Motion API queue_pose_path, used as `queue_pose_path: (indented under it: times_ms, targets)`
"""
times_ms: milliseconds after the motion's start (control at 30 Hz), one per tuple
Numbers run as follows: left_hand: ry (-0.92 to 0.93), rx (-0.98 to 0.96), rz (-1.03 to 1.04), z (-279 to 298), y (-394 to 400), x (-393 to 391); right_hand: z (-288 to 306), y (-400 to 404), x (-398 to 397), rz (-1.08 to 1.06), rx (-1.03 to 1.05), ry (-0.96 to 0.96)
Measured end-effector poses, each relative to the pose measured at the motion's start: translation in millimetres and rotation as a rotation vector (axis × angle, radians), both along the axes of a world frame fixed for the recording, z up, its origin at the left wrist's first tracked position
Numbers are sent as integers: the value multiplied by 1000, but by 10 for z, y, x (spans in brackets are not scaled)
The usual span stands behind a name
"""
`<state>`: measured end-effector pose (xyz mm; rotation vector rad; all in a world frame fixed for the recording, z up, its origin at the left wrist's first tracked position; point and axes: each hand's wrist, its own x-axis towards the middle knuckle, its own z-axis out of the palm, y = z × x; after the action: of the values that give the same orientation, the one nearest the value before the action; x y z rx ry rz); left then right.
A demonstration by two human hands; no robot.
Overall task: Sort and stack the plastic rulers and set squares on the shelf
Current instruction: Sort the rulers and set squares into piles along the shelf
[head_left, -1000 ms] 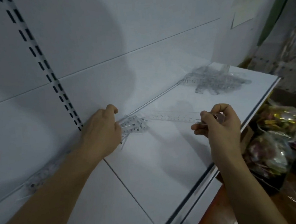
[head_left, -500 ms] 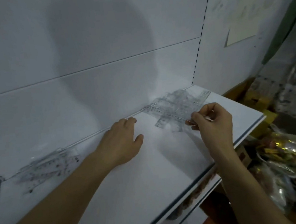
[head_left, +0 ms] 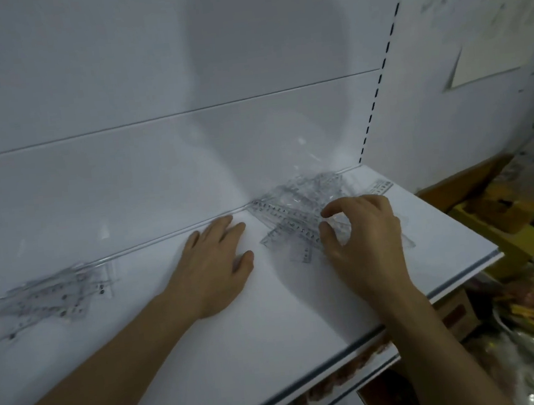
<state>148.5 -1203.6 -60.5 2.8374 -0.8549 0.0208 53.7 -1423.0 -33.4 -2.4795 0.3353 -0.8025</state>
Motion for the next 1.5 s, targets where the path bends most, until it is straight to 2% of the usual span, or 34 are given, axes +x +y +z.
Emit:
queue_pose_path:
  times_ms: [233,433,533,700,900,1067,1333,1500]
  targets:
    - [-36,48,97,168,418,-206,162,339,53,240,-271,337]
    - [7,37,260,457,1524,-726,173,1127,-52,571,-367,324]
    - [-17,41,323,556,2143,-1044,185,1742,-120,708,-385,354]
    - [-42,76,450,632,3446,-1606,305,2969,-360,884,-431,286]
    - [-50,34,698,759,5112,-2381,467,4620,-724,1062,-536,225]
    - [29,-4,921,831,6271,-3143,563,5923,-1054,1258,-585,212]
    - [40,1,1143,782,7629,-3943,688,7697,-1341,1556,-714,237]
    - [47,50,1248,659,8450,-4009,609,8658,-1175,1615,-822,208]
